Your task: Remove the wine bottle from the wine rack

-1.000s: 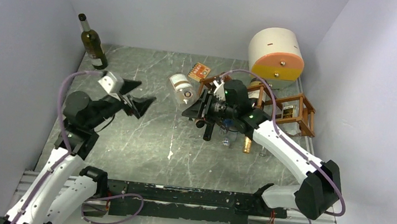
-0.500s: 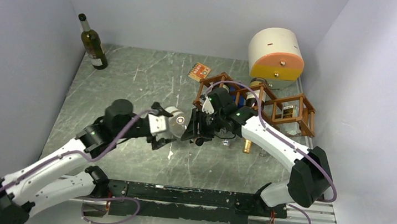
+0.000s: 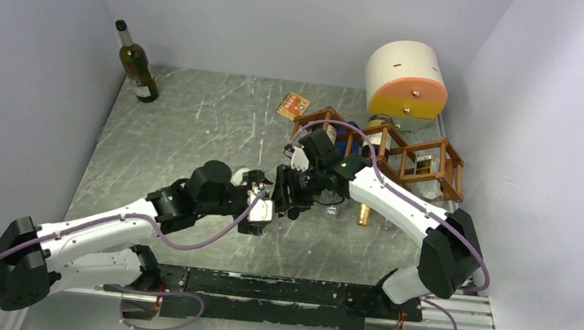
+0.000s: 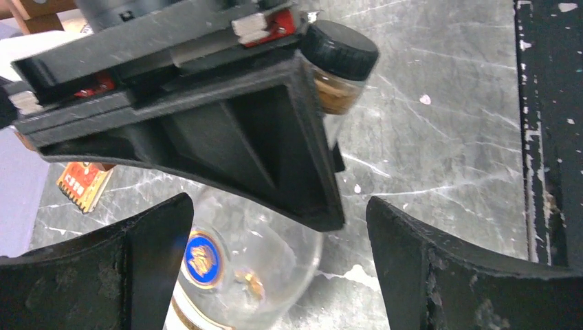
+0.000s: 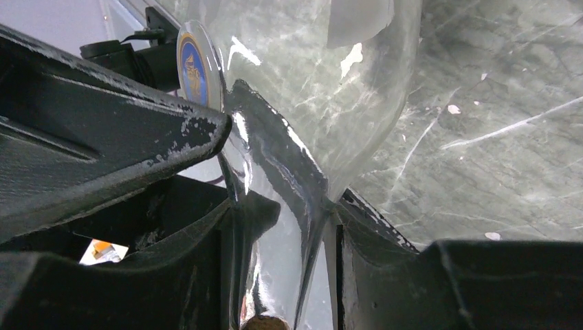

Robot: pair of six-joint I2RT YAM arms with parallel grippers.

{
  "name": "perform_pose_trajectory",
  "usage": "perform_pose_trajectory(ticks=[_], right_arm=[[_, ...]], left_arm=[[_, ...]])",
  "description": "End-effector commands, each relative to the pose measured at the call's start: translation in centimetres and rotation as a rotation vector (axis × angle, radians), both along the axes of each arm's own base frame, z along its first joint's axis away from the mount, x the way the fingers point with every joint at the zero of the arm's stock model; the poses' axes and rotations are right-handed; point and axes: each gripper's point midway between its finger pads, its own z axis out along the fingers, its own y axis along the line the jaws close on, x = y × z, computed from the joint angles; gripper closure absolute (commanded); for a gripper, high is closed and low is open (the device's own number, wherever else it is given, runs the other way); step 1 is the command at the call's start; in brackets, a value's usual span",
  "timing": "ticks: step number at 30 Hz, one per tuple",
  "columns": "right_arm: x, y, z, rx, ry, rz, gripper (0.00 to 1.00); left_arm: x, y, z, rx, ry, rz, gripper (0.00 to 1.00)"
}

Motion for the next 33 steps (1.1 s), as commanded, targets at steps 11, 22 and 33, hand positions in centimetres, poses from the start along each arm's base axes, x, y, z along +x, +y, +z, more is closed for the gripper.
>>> perform_pose_trajectory(ticks=[11, 22, 33], right_arm=[[-1.0, 2.2, 5.6, 0.263, -0.137, 0.105, 0.73], [-1.5, 2.3, 7.0, 0.311, -0.127, 0.101, 0.44], [-1.4, 2.5, 9.9, 0.383, -0.176, 0.073, 0.29]], left_arm=[[-0.1, -2.6, -1.4, -0.062, 0.024, -0.058, 0.03], [0.4, -2.0, -2.2, -0.071, 0.037, 0.003, 0.3], [0.2, -1.7, -0.8, -0.101, 0.035, 0.015, 0.57]])
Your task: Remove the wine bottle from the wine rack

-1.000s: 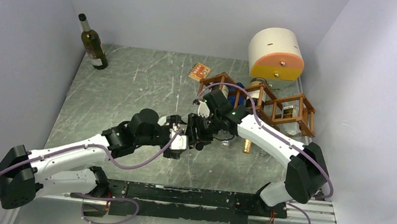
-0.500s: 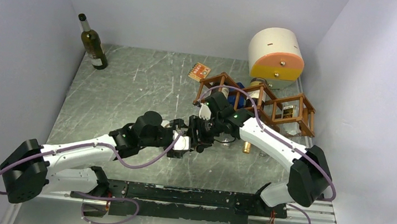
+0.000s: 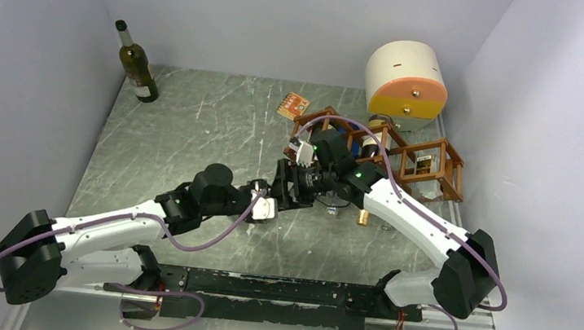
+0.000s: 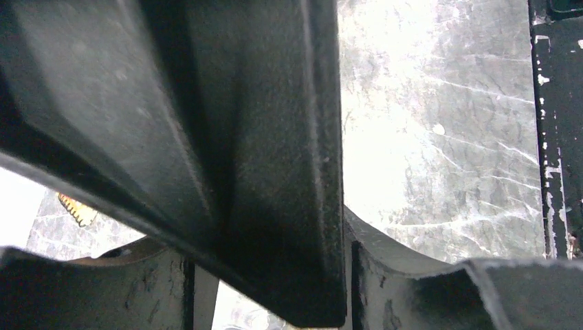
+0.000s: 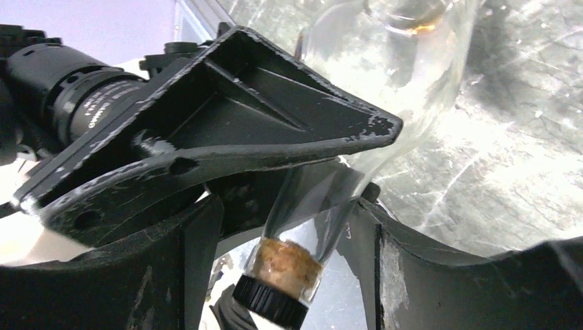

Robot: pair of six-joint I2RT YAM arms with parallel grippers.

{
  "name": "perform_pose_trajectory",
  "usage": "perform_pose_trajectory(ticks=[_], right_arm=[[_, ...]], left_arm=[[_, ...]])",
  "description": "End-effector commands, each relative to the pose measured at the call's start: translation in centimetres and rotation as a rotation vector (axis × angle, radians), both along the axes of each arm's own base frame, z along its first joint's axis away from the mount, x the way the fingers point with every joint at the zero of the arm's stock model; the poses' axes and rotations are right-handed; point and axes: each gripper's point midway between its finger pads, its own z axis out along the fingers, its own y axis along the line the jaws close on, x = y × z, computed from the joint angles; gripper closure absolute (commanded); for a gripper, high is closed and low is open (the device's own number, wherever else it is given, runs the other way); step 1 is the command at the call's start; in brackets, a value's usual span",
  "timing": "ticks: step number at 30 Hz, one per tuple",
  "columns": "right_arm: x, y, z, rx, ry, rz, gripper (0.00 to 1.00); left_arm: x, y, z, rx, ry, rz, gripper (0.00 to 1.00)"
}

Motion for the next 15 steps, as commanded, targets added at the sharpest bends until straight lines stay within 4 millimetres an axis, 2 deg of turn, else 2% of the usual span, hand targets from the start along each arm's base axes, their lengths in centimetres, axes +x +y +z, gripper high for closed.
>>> perform_pose_trajectory(ticks=[1, 6, 10, 13, 15], right_arm=[[-0.7, 1.9, 6.6, 0.223, -0.104, 0.068, 0.27], [-0.6, 2.3, 9.1, 0.315, -0.166, 0.079, 0.16], [-0.2, 2.5, 10.0, 0.34, -0.197, 0.064, 0.15], [2.2, 1.1, 10.7, 0.238, -0.303, -0.072, 0.11], [3.6, -0.9, 12.6, 0.198, -0.395, -0.176, 0.05]], left_arm=[[-0.6, 0.2, 0.1, -0.013, 0.033, 0.001, 0.59], [-0.6, 0.4, 1.2, -0.041, 0.036, 0.023, 0.61], [-0.5, 0.8, 1.6, -0.045, 0.04, 0.049, 0.67], [-0.3, 1.2, 2.1, -0.06, 0.043, 0.076, 0.81], [0.0, 1.5, 2.5, -0.078, 0.038, 0.106, 0.88]])
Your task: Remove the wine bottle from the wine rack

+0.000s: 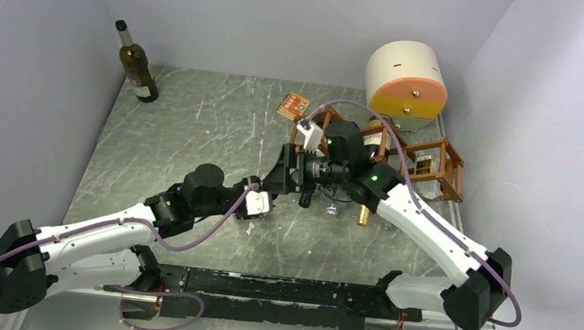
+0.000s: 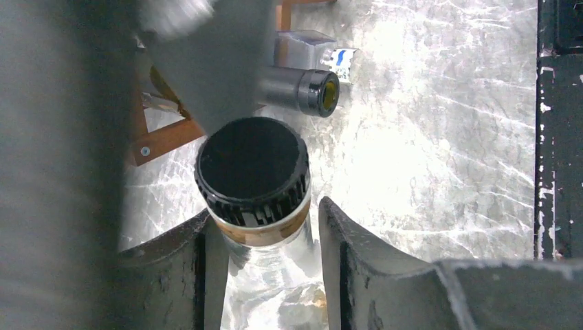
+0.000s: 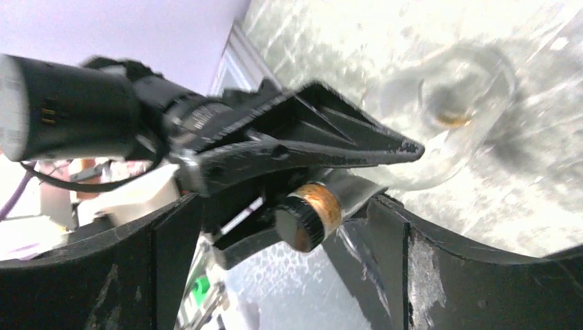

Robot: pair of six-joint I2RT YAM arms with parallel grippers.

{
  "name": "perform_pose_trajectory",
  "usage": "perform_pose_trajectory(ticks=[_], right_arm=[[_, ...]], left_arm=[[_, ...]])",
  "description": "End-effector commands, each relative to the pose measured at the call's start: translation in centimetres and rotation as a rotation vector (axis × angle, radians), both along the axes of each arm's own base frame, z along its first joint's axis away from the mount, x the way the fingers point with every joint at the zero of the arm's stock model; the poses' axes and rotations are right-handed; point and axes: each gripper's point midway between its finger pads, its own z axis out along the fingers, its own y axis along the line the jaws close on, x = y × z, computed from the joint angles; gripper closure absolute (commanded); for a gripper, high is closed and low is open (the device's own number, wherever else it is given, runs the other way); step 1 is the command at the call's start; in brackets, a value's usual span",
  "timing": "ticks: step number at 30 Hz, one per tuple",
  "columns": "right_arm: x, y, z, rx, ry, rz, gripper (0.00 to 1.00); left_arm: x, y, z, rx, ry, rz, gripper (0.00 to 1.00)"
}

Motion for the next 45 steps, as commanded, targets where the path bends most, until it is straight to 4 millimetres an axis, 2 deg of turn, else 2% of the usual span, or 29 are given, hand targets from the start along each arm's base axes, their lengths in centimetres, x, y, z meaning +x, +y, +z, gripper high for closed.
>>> perform_pose_trajectory(ticks=[1, 4, 6, 10, 12, 15, 19, 24, 33, 38, 42, 45], right_arm=[[3.9, -3.0, 7.4, 0.026, -0.282, -0.231, 0.04], [5.6, -7.6, 9.9, -0.04, -0.402, -0.439, 0.01], [5.8, -10.7, 12.0, -0.057, -0.488, -0.564, 0.0], [4.6, -16.4, 16.6, -0.054, -0.634, -0.746, 0.0], [3.6, -18.4, 18.3, -0.032, -0.687, -0.796, 0.0], [2.2, -20.7, 20.1, 0.018, -0.749, -0.855, 0.0], [1.1, -23.3, 20.7, 0.042, -0.796, -0.933, 0.0], [1.3, -23.7, 20.0, -0.001, -0.797, -0.941, 0.0], [1.4, -24.2, 20.0, -0.019, -0.835, -0.95, 0.0], [1.7, -24.1, 19.4, -0.055, -0.824, -0.947, 0.0], [1.4, -24.8, 19.8, -0.069, -0.83, -0.962, 0.0], [1.0, -25.5, 20.5, -0.053, -0.844, -0.987, 0.0]], left_arm=[[-0.1, 0.5, 0.7, -0.034, 0.021, 0.047, 0.92], [0.8, 1.3, 2.0, -0.085, 0.002, 0.127, 0.93], [1.5, 2.1, 3.1, -0.13, -0.01, 0.193, 0.93], [3.2, 4.0, 5.5, -0.228, -0.029, 0.352, 0.93], [4.4, 5.4, 7.0, -0.298, -0.028, 0.465, 0.93], [6.9, 8.5, 8.9, -0.388, -0.005, 0.698, 0.93], [9.3, 11.4, 10.3, -0.443, 0.035, 0.845, 0.93], [13.0, 15.4, 11.5, -0.521, 0.089, 0.974, 0.93], [20.5, 24.6, 16.3, -0.654, -0.025, 1.256, 0.93], [24.1, 28.8, 17.4, -0.701, -0.069, 1.35, 0.93], [26.1, 32.3, 17.5, -0.739, -0.081, 1.427, 0.93], [27.2, 33.9, 17.6, -0.751, -0.117, 1.448, 0.93]])
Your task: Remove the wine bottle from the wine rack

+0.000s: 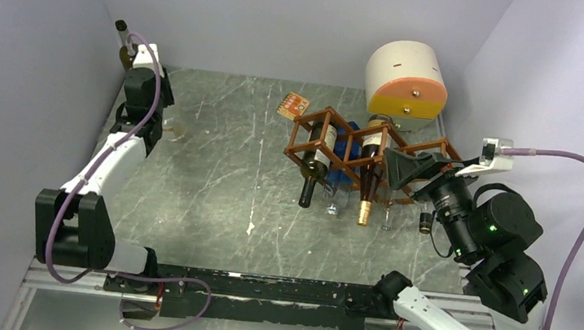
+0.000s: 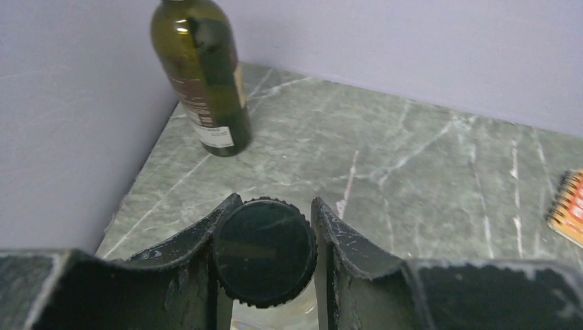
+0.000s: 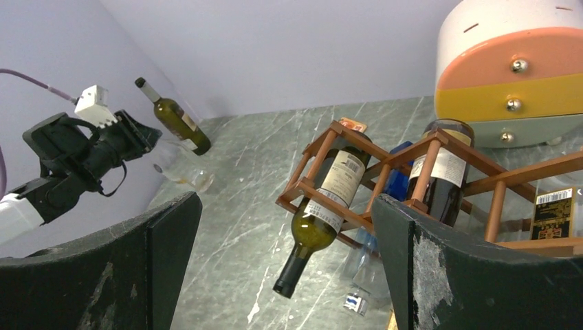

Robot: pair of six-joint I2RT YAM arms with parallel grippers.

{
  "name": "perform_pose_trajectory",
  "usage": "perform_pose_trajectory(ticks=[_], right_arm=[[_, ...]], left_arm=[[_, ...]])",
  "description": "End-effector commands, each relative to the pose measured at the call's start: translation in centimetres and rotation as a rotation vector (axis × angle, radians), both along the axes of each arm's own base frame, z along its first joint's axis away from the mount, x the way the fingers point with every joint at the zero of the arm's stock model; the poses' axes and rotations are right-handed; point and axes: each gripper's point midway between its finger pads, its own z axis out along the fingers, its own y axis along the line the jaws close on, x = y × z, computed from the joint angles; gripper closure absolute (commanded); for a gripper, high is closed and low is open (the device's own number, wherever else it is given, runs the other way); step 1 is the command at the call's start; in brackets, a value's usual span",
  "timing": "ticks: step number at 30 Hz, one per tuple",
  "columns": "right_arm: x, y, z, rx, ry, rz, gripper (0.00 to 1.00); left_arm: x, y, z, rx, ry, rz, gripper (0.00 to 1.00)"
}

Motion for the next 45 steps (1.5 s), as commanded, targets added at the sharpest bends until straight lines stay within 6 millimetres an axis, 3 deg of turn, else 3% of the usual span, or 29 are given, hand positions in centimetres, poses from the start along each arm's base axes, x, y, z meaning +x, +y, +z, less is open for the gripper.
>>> perform_pose_trajectory(ticks=[1, 8, 15, 29, 38, 41, 45], right_arm=[[-0.7, -1.7, 1.5, 0.015, -0.043, -0.044, 0.0], [-1.4, -2.7, 1.8, 0.029, -0.053, -0.067, 0.0], [-1.1, -2.8, 1.9, 0.017, -0.05, -0.079, 0.0], [-1.1, -3.0, 1.1, 0.003, -0.027, -0.089, 0.0], [-1.2, -2.8, 0.7, 0.012, -0.019, -0.082, 0.0], [-1.0, -2.6, 0.6, 0.007, -0.016, -0.079, 0.0], [-1.0, -2.4, 0.6, 0.007, -0.013, -0.073, 0.0]], left_arm=[[2.3, 2.1, 10.8, -0.029, -0.357, 0.045, 0.93], [4.7, 4.6, 9.2, -0.035, -0.341, 0.084, 0.93], [6.3, 5.4, 8.1, -0.038, -0.335, 0.078, 0.93], [7.2, 5.9, 8.1, 0.053, -0.352, 0.056, 0.93], [6.5, 6.8, 6.1, 0.052, -0.315, 0.108, 0.93], [6.5, 6.5, 5.7, 0.054, -0.304, 0.09, 0.82], [6.2, 6.2, 5.5, 0.044, -0.298, 0.079, 0.47]])
